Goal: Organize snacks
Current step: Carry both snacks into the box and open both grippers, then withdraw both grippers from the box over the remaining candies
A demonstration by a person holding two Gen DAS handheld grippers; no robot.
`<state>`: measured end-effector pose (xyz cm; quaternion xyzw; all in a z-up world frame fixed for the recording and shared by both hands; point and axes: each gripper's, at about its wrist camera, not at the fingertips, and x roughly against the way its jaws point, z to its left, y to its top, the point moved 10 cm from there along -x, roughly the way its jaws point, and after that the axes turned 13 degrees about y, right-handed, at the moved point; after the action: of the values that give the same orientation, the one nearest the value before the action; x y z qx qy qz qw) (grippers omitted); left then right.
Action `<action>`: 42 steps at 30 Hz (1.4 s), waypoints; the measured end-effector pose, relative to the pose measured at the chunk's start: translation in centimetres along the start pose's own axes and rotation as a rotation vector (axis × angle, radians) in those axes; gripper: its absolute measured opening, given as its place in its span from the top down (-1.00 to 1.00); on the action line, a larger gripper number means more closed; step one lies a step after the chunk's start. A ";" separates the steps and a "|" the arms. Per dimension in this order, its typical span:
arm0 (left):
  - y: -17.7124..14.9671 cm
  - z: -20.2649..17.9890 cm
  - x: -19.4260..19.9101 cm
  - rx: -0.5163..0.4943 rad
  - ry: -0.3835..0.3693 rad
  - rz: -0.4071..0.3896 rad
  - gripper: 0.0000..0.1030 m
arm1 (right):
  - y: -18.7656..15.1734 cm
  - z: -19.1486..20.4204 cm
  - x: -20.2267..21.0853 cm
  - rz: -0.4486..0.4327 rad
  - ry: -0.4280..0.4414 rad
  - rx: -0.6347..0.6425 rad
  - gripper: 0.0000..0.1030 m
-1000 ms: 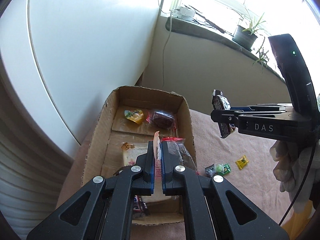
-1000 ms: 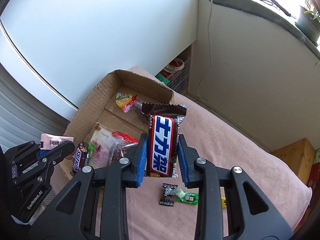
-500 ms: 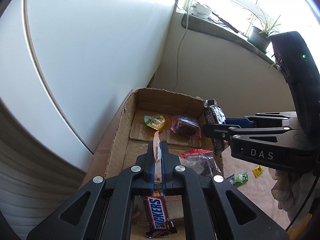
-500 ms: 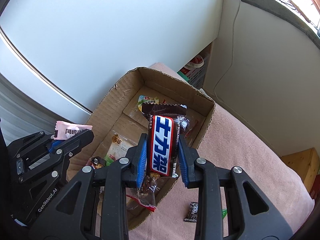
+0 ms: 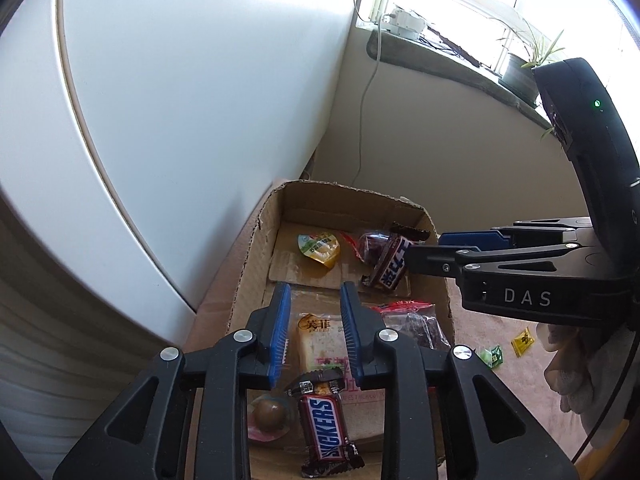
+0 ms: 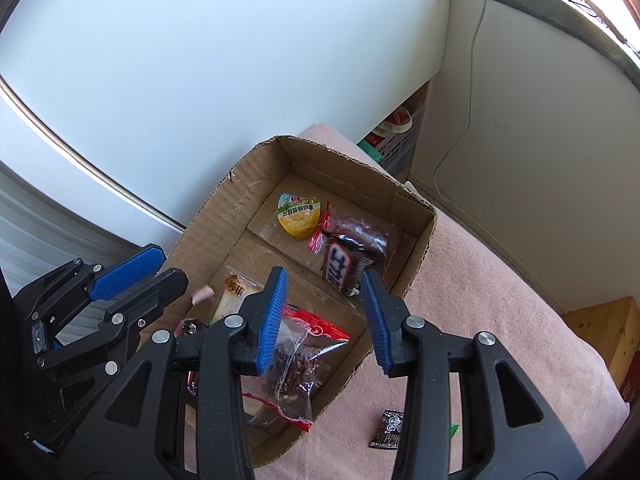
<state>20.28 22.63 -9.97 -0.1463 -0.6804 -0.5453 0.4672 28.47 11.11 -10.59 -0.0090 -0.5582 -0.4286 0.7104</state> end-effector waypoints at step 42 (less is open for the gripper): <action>-4.5 -14.9 4.1 -0.180 -0.200 0.026 0.11 | -16.7 -17.1 9.3 0.006 -0.135 -0.341 -0.13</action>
<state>22.04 6.59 -9.92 -0.2501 -0.6700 -0.5806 0.3893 31.63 -13.42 -17.33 -0.1597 -0.5240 -0.5134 0.6605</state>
